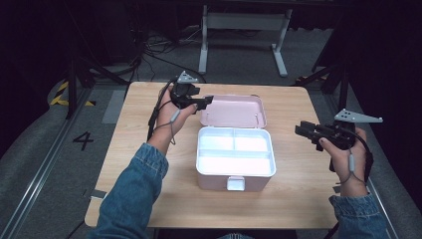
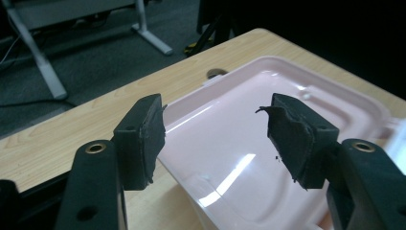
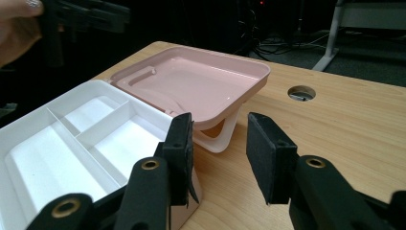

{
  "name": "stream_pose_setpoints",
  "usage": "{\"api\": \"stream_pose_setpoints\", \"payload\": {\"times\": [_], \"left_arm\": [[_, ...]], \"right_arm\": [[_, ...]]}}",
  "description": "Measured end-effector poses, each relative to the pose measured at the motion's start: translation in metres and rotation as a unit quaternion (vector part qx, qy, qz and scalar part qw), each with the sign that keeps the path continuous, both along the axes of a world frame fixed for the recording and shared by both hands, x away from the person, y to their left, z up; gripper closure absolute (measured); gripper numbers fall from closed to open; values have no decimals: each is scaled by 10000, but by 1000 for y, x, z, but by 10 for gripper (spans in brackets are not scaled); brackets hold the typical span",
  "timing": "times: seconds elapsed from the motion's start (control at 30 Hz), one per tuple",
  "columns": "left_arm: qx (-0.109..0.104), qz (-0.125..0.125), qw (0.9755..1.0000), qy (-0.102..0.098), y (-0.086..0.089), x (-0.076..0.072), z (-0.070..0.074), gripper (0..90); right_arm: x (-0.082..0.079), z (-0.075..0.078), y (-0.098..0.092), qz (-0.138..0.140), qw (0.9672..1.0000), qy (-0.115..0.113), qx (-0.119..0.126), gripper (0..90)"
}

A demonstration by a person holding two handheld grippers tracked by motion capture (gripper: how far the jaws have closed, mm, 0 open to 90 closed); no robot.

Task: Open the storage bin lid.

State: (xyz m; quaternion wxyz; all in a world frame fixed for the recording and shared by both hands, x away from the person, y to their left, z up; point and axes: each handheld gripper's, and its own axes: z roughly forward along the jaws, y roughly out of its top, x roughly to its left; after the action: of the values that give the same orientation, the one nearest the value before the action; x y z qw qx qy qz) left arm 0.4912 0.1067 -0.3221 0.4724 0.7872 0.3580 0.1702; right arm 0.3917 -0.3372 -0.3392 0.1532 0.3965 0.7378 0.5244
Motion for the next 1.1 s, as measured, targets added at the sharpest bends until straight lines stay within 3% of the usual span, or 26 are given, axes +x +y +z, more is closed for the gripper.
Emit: {"api": "stream_pose_setpoints", "payload": {"times": [0.2, 0.27, 0.3, 0.43, 0.57, 0.67, 0.77, 0.8, 0.83, 0.87, 0.9, 1.0, 1.1], "left_arm": [[134, -55, 9999, -48, 20, -41, 12, 326], [248, -21, 9997, 35, 26, -52, 14, 300], [446, 9, 9990, 34, 32, -65, 16, 291], [515, 22, 9985, 192, 43, -82, 17, 263], [619, 130, 9976, 296, 60, -101, 8, 248], [793, 382, 9955, 346, 79, -116, -4, 247], [805, 504, 9948, 370, 89, -124, -11, 247], [802, 650, 9932, 541, 98, -128, -18, 252], [961, 684, 9912, 595, 102, -128, -20, 253], [961, 684, 9912, 595, 102, -128, -20, 248], [1091, 698, 9896, 627, 105, -128, -23, 248], [1174, 842, 9851, 931, 114, -129, -32, 239], [1247, 947, 9817, 1084, 121, -129, -44, 241]], "right_arm": [[3, 0, 2, 90, 9999, 43, -64, 613], [6, -2, 2, 148, 9998, 100, -119, 595], [7, -3, 1, 162, 9997, 110, -154, 590], [12, -9, -4, 154, 9994, 202, -230, 582], [15, -17, -12, 135, 9989, 337, -305, 575], [16, -21, -18, 119, 9984, 440, -349, 557], [16, -24, -20, 122, 9978, 518, -401, 542], [17, -27, -22, 141, 9971, 588, -464, 527], [18, -28, -22, 158, 9964, 646, -518, 517], [19, -30, -22, 173, 9958, 689, -576, 515], [19, -30, -22, 173, 9958, 689, -576, 515], [20, -34, -22, 111, 9937, 752, -829, 507], [20, -39, -22, 112, 9922, 844, -906, 502]]}}
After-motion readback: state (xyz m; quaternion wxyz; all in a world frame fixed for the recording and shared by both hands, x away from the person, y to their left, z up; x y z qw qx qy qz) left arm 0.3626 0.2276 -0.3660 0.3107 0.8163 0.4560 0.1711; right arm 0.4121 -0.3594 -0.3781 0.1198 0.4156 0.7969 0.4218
